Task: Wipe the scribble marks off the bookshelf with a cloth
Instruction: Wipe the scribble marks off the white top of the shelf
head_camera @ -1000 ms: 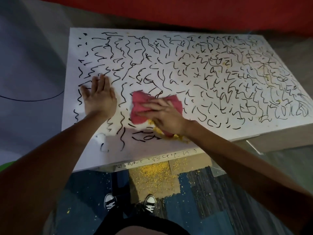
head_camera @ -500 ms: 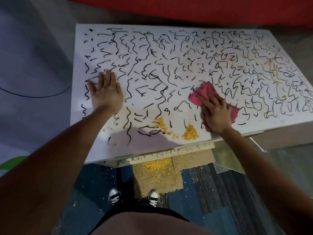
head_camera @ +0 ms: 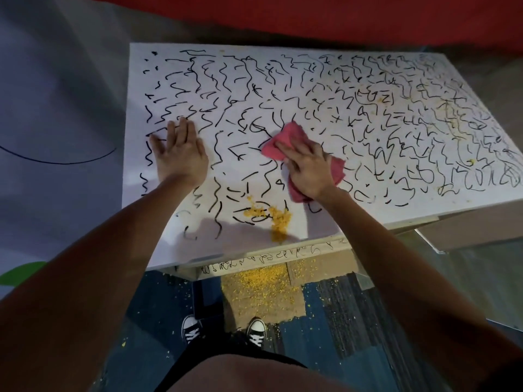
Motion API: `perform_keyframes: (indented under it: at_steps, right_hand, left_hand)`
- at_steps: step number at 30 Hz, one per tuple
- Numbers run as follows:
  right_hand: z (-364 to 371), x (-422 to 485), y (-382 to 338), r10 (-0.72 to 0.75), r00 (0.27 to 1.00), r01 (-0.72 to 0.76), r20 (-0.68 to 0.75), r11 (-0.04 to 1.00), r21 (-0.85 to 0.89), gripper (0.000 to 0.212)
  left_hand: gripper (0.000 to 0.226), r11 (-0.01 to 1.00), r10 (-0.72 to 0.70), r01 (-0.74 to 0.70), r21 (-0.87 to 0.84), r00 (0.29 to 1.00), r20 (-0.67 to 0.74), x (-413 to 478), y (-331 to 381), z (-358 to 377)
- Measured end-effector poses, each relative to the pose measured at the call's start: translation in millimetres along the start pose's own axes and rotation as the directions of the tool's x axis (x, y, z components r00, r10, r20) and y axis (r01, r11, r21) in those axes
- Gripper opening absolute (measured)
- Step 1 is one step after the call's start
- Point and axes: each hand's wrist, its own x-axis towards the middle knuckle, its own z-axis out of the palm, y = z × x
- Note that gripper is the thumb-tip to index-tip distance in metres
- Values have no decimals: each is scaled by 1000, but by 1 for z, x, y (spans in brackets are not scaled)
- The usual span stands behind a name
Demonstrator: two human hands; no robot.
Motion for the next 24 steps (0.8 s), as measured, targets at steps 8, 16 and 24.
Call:
perform_keyframes:
  at_steps: [8, 16, 24]
  right_hand:
    - [24, -23, -14, -608, 794, 608, 7, 794, -2, 42]
    - [4, -42, 8, -775, 623, 760, 106, 632, 155, 39]
    - [22, -17, -9, -575, 814, 578, -84, 816, 7, 40]
  left_hand:
    - [53, 1000, 7, -7, -1, 1000, -5, 1, 0, 1]
    - [53, 1000, -6, 6, -8, 1000, 6, 0, 1, 0]
    - [53, 1000, -1, 1, -17, 1000, 0, 0, 1, -1]
